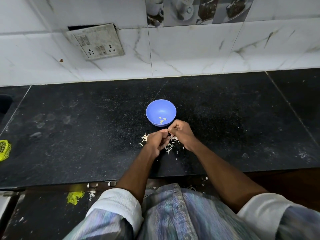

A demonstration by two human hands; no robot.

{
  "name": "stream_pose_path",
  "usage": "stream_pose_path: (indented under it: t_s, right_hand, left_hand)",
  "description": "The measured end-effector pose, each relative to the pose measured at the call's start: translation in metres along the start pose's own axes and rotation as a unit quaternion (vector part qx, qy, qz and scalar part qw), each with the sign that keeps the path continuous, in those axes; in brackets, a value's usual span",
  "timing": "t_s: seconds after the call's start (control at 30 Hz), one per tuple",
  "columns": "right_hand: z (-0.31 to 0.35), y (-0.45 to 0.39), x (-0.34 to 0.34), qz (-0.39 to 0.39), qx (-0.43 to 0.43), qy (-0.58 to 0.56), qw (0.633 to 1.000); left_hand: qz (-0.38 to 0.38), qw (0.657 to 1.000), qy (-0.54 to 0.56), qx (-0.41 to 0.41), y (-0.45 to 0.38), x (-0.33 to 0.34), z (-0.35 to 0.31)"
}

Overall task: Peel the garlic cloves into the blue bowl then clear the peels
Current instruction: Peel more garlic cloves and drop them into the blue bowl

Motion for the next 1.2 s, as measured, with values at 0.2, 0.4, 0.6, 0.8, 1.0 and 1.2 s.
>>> stream_pose_path:
  t_s: [0.2,0.4,0.6,0.8,1.0,1.2]
  right_hand:
    - [-0.008,-0.002,0.002,0.052,0.120,-0.114,0.985]
    - [-0.017,-0.001,0.004,0.081,0.206,-0.209,0.953]
    - [-0.004,-0.003,0.000,0.031,0.020,-0.107,0.994]
    - [-0.005,-0.002,0.001,0.050,0.028,-0.101,0.993]
    - [-0.011,-0.008,0.007,0.051,0.261,-0.220,0.938]
    - [-0.010,-0.011,0.007,0.019,0.170,-0.137,0.976]
  left_hand:
    - [0.037,0.978,-0.079,0.192,0.000,-0.003,-0.003]
    - [-0.032,0.803,-0.377,0.460,0.007,-0.011,-0.018]
    - [0.017,0.998,-0.054,0.033,0.004,0.007,-0.009]
    - [0.055,0.994,0.057,-0.074,0.010,0.009,-0.004]
    - [-0.023,0.775,-0.393,0.494,0.012,0.001,-0.023]
    - [-0.049,0.867,-0.345,0.356,0.007,-0.001,-0.020]
Point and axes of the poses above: each hand's wrist, its own y-axis away from the middle knuckle, its own x-axis out of the palm, z = x × y, the point moved 4 cm from there along -y, towards the middle knuckle, and after that the axes turned 3 degrees about y, right-handed, at the moved point
